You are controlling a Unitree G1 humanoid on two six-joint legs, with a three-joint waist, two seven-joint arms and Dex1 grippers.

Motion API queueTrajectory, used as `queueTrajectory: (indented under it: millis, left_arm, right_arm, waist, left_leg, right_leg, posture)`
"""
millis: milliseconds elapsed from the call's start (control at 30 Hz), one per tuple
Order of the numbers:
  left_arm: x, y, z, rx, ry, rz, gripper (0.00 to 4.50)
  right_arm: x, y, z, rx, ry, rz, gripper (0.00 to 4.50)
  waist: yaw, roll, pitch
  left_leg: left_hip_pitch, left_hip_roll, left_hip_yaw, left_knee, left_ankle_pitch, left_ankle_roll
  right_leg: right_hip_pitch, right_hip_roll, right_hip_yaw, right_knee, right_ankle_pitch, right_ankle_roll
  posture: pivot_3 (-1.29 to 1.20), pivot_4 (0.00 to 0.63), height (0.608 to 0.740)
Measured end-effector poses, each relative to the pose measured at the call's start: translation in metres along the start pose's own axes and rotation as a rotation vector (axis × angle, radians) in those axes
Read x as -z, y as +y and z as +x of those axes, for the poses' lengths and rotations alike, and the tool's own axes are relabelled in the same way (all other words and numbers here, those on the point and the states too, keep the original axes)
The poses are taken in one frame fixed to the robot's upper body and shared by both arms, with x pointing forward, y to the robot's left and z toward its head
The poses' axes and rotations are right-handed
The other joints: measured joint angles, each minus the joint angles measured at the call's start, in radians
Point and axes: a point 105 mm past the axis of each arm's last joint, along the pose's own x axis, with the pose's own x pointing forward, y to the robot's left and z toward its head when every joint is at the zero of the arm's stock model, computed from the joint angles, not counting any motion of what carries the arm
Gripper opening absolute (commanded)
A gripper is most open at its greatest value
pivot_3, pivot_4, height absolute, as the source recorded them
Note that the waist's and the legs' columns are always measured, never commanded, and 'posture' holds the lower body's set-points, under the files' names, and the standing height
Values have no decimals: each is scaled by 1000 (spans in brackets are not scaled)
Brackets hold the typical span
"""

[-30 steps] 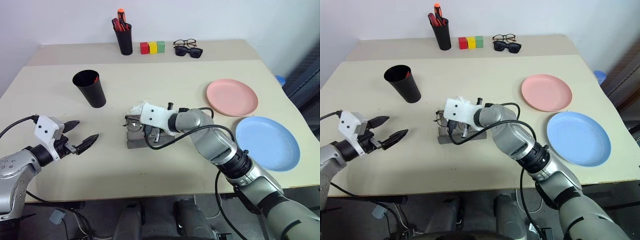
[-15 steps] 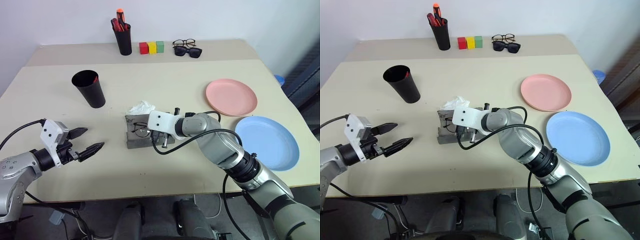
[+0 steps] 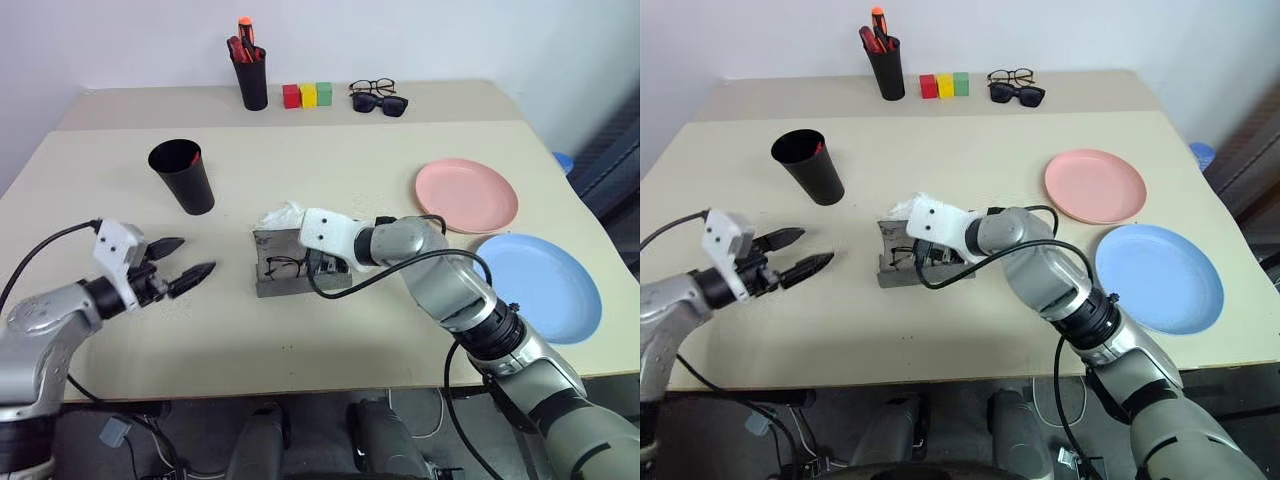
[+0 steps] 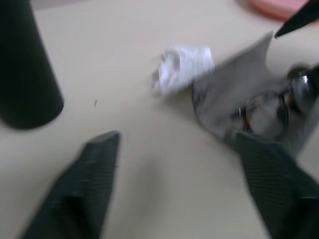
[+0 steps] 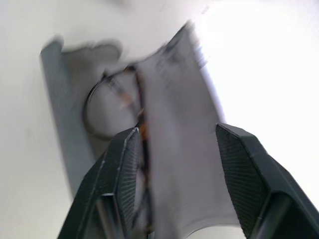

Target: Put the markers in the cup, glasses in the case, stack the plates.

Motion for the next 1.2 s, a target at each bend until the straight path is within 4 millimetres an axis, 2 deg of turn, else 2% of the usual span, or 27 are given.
queueTrajectory:
  millis: [33,133,233,400,467,533,633,900,1200]
  left_arm:
    - [-5,-1,11,11,-8,-12,1665]
    - [-13,3,48,-12,23,-63,1665]
    - [-12,5,75,-25,86,-117,1665]
    - [-13,4,109,6,110,-253,1665]
    - [-8,1,113,28,161,-258,1665]
    - [1,-4,114,72,226,-249,1665]
    - [2,-9,109,127,263,-235,1665]
    - [3,-41,80,329,225,-124,1665]
    - [16,-74,53,465,263,-21,1665]
  right_arm:
    - [0,-3,-3,7,-14,-8,2461]
    - [0,-7,-12,24,-73,-35,2461]
    - [6,-4,-23,28,-135,-48,2461]
    - [14,1,-44,36,-185,-31,2461]
    - [14,0,-49,52,-193,-28,2461]
    - [15,-2,-53,74,-190,-22,2461]
    - [16,-5,-55,98,-183,-11,2461]
    - [22,-13,-59,143,-161,8,2461]
    - [41,-32,-57,191,-89,78,2461]
  waist:
    - [2,0,0]
    - [11,-1,0]
    - [13,-1,0]
    - [16,-1,0]
    - [13,-1,0]
    - [12,-1,0]
    - [14,-1,0]
    - [20,0,0]
    - [19,0,0]
  left_leg:
    - [0,0,0,0,0,0]
    - [0,-1,-1,1,0,0]
    - [0,-1,0,1,0,0]
    - [0,0,0,2,0,0]
    - [0,0,0,2,0,0]
    - [0,0,0,2,0,0]
    - [0,0,0,2,0,0]
    - [0,0,0,2,0,0]
    - [0,0,0,2,0,0]
  right_leg:
    - [0,0,0,0,0,0]
    - [1,1,-1,0,0,0]
    - [1,1,-1,-1,0,0]
    - [1,2,0,0,0,0]
    - [1,2,0,0,0,0]
    - [1,2,0,0,0,0]
    - [1,2,0,0,0,0]
    - [2,1,0,-1,0,0]
    - [2,1,0,-1,0,0]
  posture:
    - [0,150,740]
    - [0,150,740]
    - [0,150,740]
    - [0,150,740]
    - [0,150,740]
    - [0,150,740]
    - [0,150,740]
    - [0,150,740]
    - [0,150,740]
